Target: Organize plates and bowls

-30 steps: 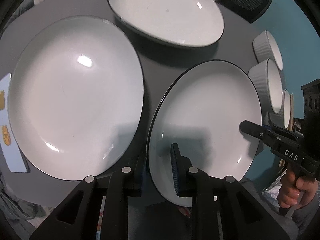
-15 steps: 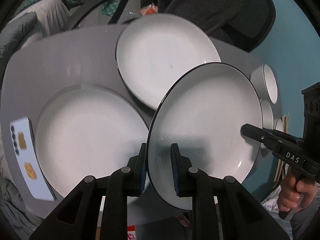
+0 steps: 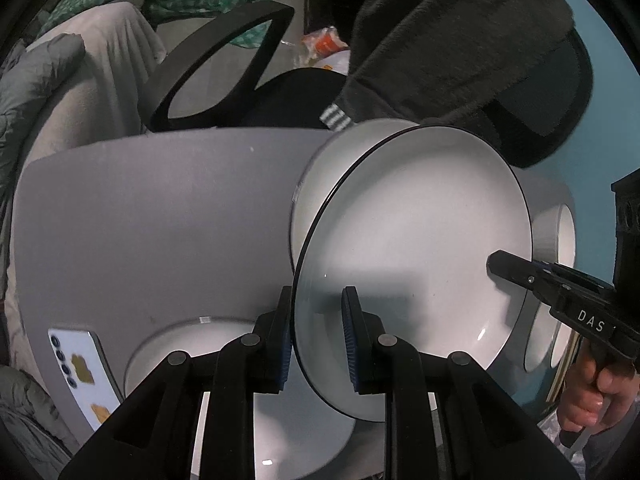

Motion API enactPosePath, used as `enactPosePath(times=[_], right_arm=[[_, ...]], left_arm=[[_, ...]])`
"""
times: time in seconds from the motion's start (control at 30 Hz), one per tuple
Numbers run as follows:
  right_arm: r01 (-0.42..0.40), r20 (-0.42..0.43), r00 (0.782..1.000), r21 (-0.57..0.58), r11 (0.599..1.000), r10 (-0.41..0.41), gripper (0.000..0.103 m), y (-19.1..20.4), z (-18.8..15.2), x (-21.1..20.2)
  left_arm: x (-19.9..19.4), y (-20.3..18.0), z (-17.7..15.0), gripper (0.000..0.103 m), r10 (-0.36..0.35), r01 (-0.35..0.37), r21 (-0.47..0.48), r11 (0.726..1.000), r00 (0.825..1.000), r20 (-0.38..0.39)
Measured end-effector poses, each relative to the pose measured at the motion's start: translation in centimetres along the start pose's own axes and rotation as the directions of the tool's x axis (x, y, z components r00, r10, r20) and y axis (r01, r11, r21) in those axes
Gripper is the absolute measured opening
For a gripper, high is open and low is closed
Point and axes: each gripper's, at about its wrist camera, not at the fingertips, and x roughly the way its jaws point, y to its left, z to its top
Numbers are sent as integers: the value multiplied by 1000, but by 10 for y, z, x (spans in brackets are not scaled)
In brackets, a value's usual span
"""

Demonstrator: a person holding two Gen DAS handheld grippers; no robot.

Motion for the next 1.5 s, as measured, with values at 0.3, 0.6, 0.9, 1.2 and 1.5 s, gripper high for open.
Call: enactPosePath(times=[0.3, 0.6, 0.9, 1.2, 1.5], right_arm=[[2, -39, 999, 20, 1000, -1, 14, -2, 26, 19], [36, -66, 997, 32, 999, -33, 15, -7, 37, 26], [27, -113, 993, 46, 999, -21, 25, -6, 40, 26], [41, -152, 988, 44, 998, -34, 35, -2, 43, 24], [31, -142, 990, 95, 995, -17, 47, -2, 40, 17]], left_arm=[[15, 1, 20, 22, 27, -27, -19, 999, 999, -23], [24, -4, 28, 22, 41, -41, -7, 999, 998, -37], [19, -5, 30, 23, 39, -39, -5, 999, 999, 0], [6, -6, 24, 37, 57, -58, 23, 998, 998, 41], [-18, -1, 15, 38, 35, -34, -10, 999, 994, 108]])
